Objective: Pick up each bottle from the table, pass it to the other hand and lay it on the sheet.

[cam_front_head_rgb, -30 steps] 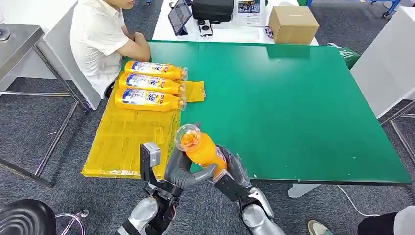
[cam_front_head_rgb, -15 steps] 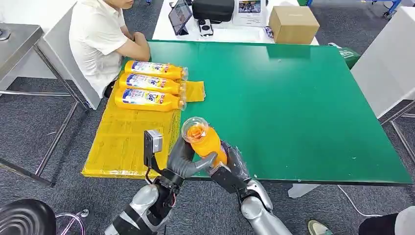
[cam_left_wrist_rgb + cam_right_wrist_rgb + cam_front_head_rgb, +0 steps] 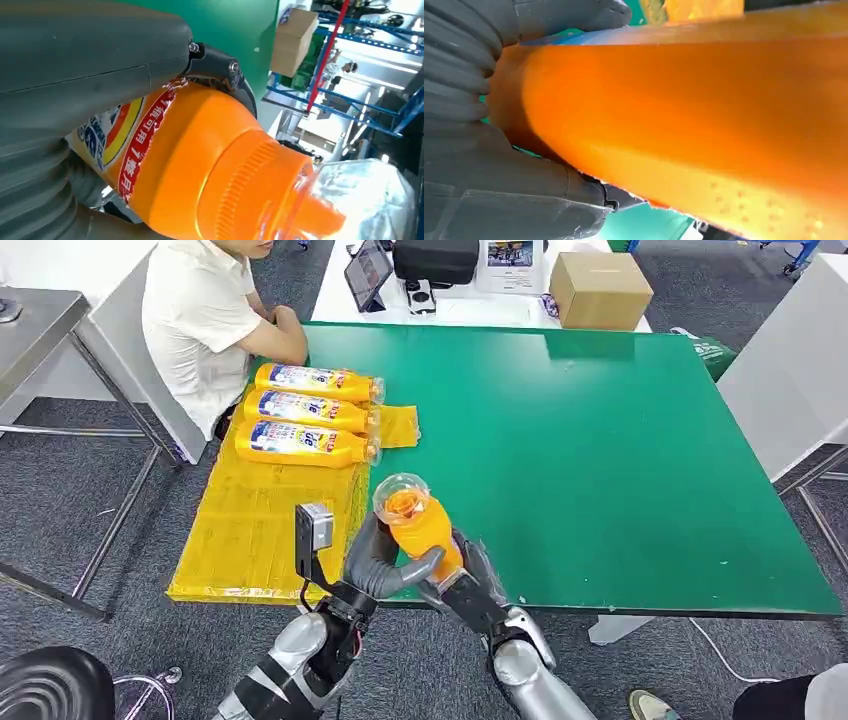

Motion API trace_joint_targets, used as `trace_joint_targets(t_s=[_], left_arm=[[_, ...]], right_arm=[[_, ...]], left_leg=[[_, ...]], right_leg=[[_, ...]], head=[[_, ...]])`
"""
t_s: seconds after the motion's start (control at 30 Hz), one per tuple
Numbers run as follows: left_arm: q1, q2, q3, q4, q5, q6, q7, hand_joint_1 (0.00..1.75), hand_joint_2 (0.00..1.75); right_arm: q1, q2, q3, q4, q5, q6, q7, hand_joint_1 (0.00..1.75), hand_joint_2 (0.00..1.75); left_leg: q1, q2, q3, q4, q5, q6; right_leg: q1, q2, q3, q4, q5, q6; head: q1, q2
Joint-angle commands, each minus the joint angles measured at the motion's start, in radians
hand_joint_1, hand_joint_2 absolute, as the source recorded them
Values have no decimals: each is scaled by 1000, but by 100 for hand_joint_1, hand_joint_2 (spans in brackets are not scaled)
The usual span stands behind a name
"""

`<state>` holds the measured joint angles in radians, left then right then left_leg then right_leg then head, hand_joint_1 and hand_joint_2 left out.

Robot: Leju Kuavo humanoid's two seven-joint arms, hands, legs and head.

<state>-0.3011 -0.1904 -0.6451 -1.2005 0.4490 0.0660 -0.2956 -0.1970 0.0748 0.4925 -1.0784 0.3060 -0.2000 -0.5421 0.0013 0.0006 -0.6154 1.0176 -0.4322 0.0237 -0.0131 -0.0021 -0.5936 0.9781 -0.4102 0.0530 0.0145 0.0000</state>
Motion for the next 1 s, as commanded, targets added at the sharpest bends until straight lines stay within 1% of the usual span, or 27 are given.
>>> trace_joint_targets(t_s=[0.03, 0.1, 0.2, 0.23, 0.27, 0.3, 0.33, 0.4, 0.43, 0.47, 0.5, 0.53, 0.57, 0.6, 0.63, 0.7, 0.77, 0.8, 0.83, 0.87, 0.9, 0.97, 1.0], left_arm=[[-4, 4, -41, 51, -3, 4, 6, 175, 175], [-4, 4, -41, 51, -3, 4, 6, 175, 175], [-4, 4, -41, 51, -3, 4, 6, 175, 175], [-4, 4, -41, 51, -3, 4, 6, 175, 175], [-4, 4, -41, 51, -3, 4, 6, 175, 175], [-4, 4, -41, 51, -3, 4, 6, 175, 175], [-4, 4, -41, 51, -3, 4, 6, 175, 175], [-4, 4, -41, 51, -3, 4, 6, 175, 175], [-4, 4, -41, 51, -3, 4, 6, 175, 175], [-3, 2, -38, 53, -1, 10, 4, 175, 175], [-2, 1, -35, 53, 0, 13, 3, 175, 175], [3, -1, -28, 48, 3, 21, -4, 175, 175], [8, 1, -21, 35, 6, 26, -9, 175, 175], [17, 4, -13, 14, 23, 26, -6, 175, 175], [19, 8, -13, 3, 25, 26, -6, 175, 175], [30, 21, -9, -51, 29, 26, -12, 175, 175], [35, 30, -6, -88, 28, 28, -15, 175, 175], [41, 37, 0, -108, 34, 28, -14, 175, 175], [41, 41, 1, -113, 35, 26, -13, 175, 175], [39, 50, 3, -119, 32, 26, -14, 175, 175], [38, 52, 6, -118, 33, 26, -13, 175, 175], [37, 53, 8, -117, 34, 26, -13, 175, 175], [37, 53, 8, -117, 34, 26, -13, 175, 175]], right_arm=[[-27, 4, 42, -30, -15, 24, -16, 175, 175], [-27, 4, 42, -30, -15, 24, -16, 175, 175], [-27, 4, 42, -30, -15, 24, -16, 175, 175], [-27, 4, 42, -30, -15, 24, -16, 175, 175], [-27, 4, 42, -30, -15, 24, -16, 175, 175], [-27, 4, 42, -30, -15, 24, -16, 175, 175], [-27, 4, 42, -30, -15, 24, -16, 175, 175], [-27, 4, 42, -30, -15, 24, -16, 175, 175], [-27, 4, 42, -30, -15, 24, -16, 175, 175], [-25, 6, 38, -31, -26, 30, -17, 175, 175], [-25, 6, 39, -31, -26, 30, -17, 101, 175], [-22, 9, 36, -31, -31, 29, -14, 3, 175], [-13, 20, 24, -34, -34, 3, -19, 0, 175], [-3, 30, 22, -45, -44, -13, -45, 0, 0], [4, 36, 20, -56, -52, -17, -55, 0, 0], [24, 38, 37, -109, -16, -92, -92, 0, 0], [36, 35, 42, -135, -5, -135, -99, 0, 0], [44, 30, 40, -150, -29, -122, -100, 0, 0], [47, 26, 42, -155, -34, -116, -104, 0, 0], [55, 20, 40, -167, -29, -130, -120, 0, 0], [56, 18, 40, -167, -29, -131, -120, 0, 0], [57, 16, 39, -168, -29, -131, -121, 0, 0], [57, 16, 39, -168, -29, -131, -121, 0, 0]], left_leg=[[0, 2, 4, -1, -1, -1], [0, 2, 5, -1, -2, -1], [0, 1, 2, -1, 0, -1], [0, 2, 8, -1, -3, -2], [0, 2, 3, -1, -1, -1], [0, 2, 2, -1, -1, -1], [0, 2, 5, 0, -2, -1], [0, 1, 2, -1, -1, -1], [0, 2, 4, -1, -1, -1], [0, 2, 3, 0, -1, -1], [0, 2, 5, -1, -2, -1], [0, 2, 4, -1, -1, -1], [0, 1, 2, -1, -1, -1], [0, 2, 4, -1, -1, -1], [0, 3, 4, -1, -2, -1], [0, 3, 7, -1, -3, -2], [1, 1, 3, 0, -2, -2], [1, 1, 5, 0, -2, -2], [0, 2, 3, 0, -2, -1], [0, 2, 2, 0, -1, -1], [0, 2, 4, 0, -2, -1], [0, 1, 2, -1, -1, -1], [1, 1, 4, -1, -1, -1]], right_leg=[[0, 2, 2, 0, -1, -2], [0, 2, 4, 0, -2, -2], [0, 1, 1, 0, 0, -1], [0, 2, 6, 0, -2, -3], [0, 2, 2, 0, -1, -2], [0, 2, 1, 0, 0, -1], [0, 2, 4, 0, -2, -2], [0, 1, 1, 0, 0, -1], [0, 2, 3, 0, -1, -2], [0, 2, 2, 0, -1, -1], [0, 2, 3, 0, -1, -2], [0, 2, 3, 0, -1, -2], [0, 1, 1, 0, 0, -1], [0, 2, 3, 0, -1, -2], [0, 3, 3, 0, -1, -2], [0, 3, 5, 1, -3, -3], [1, 1, 2, 0, -2, -2], [1, 1, 4, 1, -3, -3], [0, 2, 2, 1, -2, -2], [0, 2, 1, 0, -1, -2], [1, 2, 2, 0, -2, -2], [0, 1, 1, 0, -1, -1], [1, 1, 3, -1, -1, -2]], head=[[0, 0], [0, 0], [0, 0], [0, 0], [0, 0], [0, 0], [0, 0], [0, 0], [0, 0], [0, 0], [0, 0], [0, 0], [0, 0], [0, 0], [0, 0], [-1, 0], [0, 0], [0, 0], [0, 0], [0, 0], [0, 0], [0, 0], [0, 0]])
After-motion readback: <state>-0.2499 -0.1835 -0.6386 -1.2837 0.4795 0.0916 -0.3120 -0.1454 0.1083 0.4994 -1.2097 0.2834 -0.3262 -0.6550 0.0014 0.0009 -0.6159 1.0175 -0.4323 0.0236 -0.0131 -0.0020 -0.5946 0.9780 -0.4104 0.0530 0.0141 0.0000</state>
